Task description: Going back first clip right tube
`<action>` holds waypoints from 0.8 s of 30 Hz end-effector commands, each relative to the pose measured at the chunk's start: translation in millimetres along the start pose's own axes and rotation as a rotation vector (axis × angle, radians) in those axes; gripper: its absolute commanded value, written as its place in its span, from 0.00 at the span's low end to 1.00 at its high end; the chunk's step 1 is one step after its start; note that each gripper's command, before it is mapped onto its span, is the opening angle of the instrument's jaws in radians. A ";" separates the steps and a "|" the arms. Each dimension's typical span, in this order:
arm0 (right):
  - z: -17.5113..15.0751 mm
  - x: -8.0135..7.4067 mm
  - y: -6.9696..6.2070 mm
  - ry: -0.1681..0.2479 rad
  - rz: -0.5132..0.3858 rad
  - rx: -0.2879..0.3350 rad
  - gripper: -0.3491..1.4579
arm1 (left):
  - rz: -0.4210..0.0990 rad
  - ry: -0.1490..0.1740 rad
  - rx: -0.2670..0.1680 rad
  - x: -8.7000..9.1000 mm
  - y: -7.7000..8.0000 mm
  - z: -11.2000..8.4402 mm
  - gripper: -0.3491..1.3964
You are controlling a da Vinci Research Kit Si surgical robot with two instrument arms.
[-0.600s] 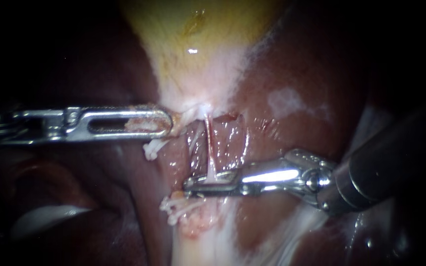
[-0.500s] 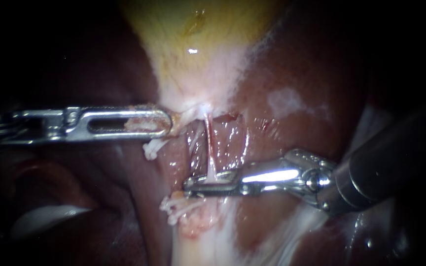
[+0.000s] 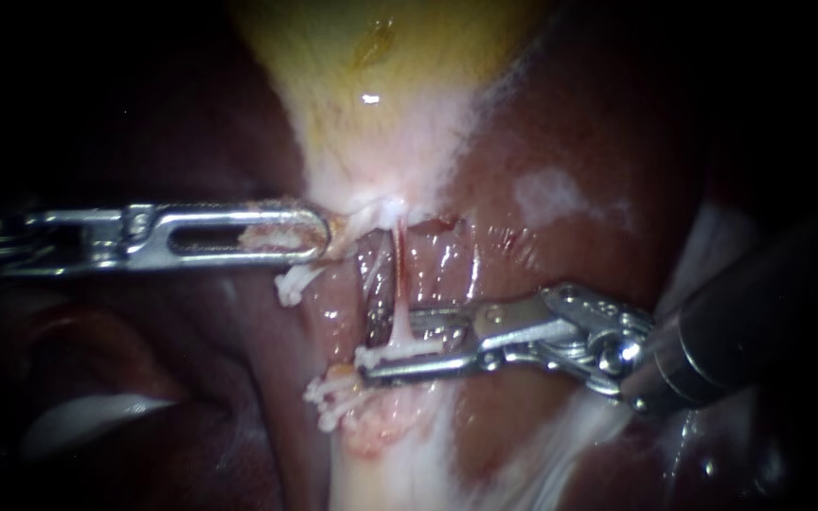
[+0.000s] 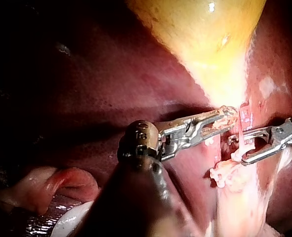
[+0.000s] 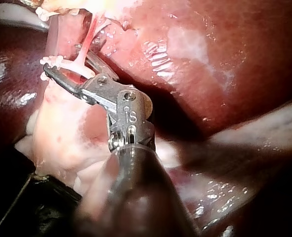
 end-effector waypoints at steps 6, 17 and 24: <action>-1.3 -0.3 0.0 -0.004 -0.074 -0.005 0.47 | 0.000 0.000 0.000 0.0 0.1 -0.1 0.00; -5.8 0.3 -0.1 -0.013 -0.239 0.003 0.47 | 0.001 0.000 0.000 0.1 0.2 -0.1 0.00; -9.7 3.5 -1.7 -0.017 -0.331 0.014 0.47 | 0.001 0.000 0.000 0.1 0.3 0.0 0.00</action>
